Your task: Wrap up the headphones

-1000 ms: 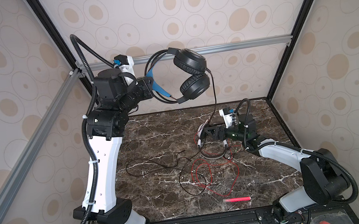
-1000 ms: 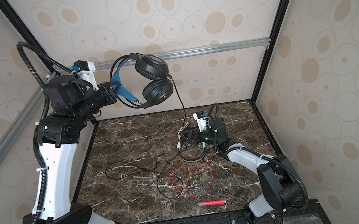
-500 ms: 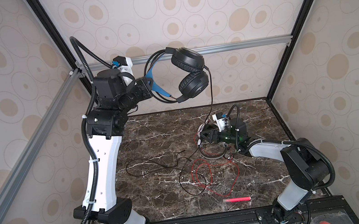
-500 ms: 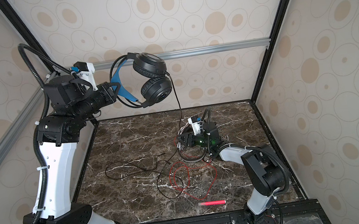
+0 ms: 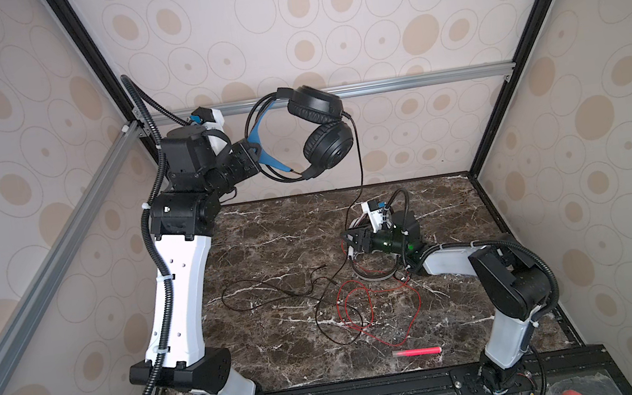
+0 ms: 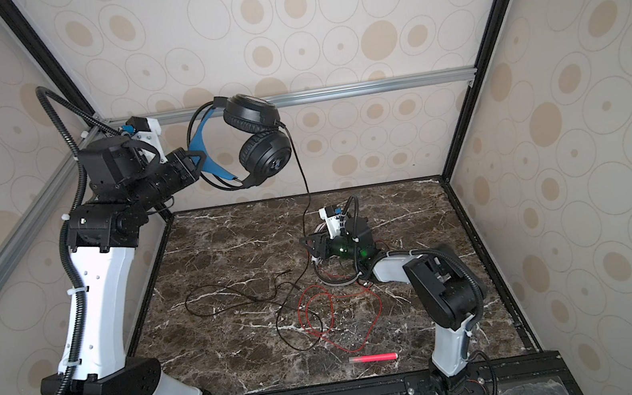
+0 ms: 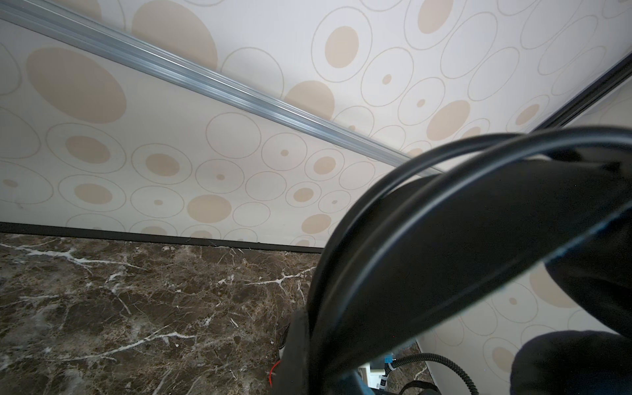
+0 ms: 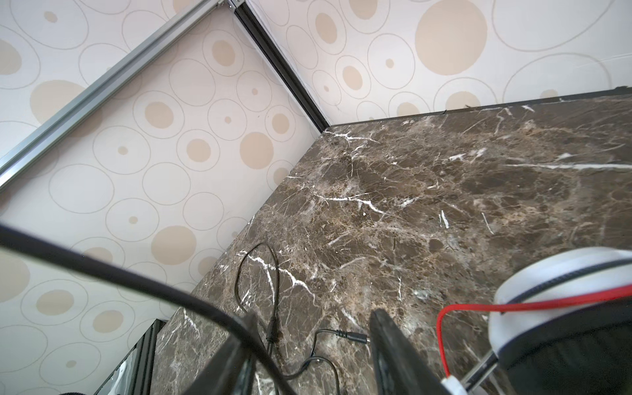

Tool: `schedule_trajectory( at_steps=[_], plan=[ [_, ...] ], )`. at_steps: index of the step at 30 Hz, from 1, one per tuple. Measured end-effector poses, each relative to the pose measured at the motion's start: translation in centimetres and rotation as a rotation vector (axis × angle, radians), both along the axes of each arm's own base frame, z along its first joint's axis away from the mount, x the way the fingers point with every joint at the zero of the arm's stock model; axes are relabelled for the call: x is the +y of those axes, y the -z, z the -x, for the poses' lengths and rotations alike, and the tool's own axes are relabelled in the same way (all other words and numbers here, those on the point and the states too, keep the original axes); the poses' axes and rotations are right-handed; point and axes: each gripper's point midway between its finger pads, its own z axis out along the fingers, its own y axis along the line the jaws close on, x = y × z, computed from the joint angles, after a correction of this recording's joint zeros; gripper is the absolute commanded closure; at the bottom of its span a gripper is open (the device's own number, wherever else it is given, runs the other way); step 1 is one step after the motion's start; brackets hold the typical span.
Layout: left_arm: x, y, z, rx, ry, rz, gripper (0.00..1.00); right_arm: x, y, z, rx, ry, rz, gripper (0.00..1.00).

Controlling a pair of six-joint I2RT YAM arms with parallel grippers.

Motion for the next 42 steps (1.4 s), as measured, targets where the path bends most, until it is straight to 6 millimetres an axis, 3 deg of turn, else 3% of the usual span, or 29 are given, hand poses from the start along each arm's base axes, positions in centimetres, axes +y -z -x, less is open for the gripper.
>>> schedule_trajectory(
  at_steps=[2,4,12,18,22,27,35,38,42],
  plan=[
    [0.0,0.0,0.0,0.003,0.0,0.008,1.0,0.3,0.5,0.0,0.004,-0.005,-0.006,0.39],
    [0.1,0.0,0.0,0.006,-0.003,0.015,1.0,0.7,0.8,0.1,0.006,-0.012,-0.009,0.4],
    [0.5,0.1,-0.2,0.017,-0.015,0.032,1.0,1.8,-0.3,0.6,-0.038,-0.035,-0.039,0.71],
    [1.0,1.2,-0.7,0.047,-0.026,0.035,1.0,1.7,-0.4,0.6,-0.054,-0.036,-0.034,1.0],
    [1.4,2.4,-1.2,0.065,-0.038,0.035,1.0,1.0,-0.2,1.4,-0.044,-0.024,0.009,1.0],
    [2.5,4.8,-1.5,0.097,-0.076,0.027,1.0,-2.1,-1.9,3.1,-0.06,0.062,0.169,1.0],
    [5.6,8.8,-1.1,0.124,-0.214,-0.054,1.0,-10.7,-7.8,5.7,-0.198,0.291,0.56,1.0],
    [6.6,10.7,-0.9,0.134,-0.259,-0.105,1.0,-13.5,-10.6,6.7,-0.245,0.345,0.701,1.0],
    [7.5,14.0,-0.7,0.166,-0.286,-0.178,1.0,-15.7,-15.3,7.6,-0.326,0.394,0.839,1.0]
  ],
)
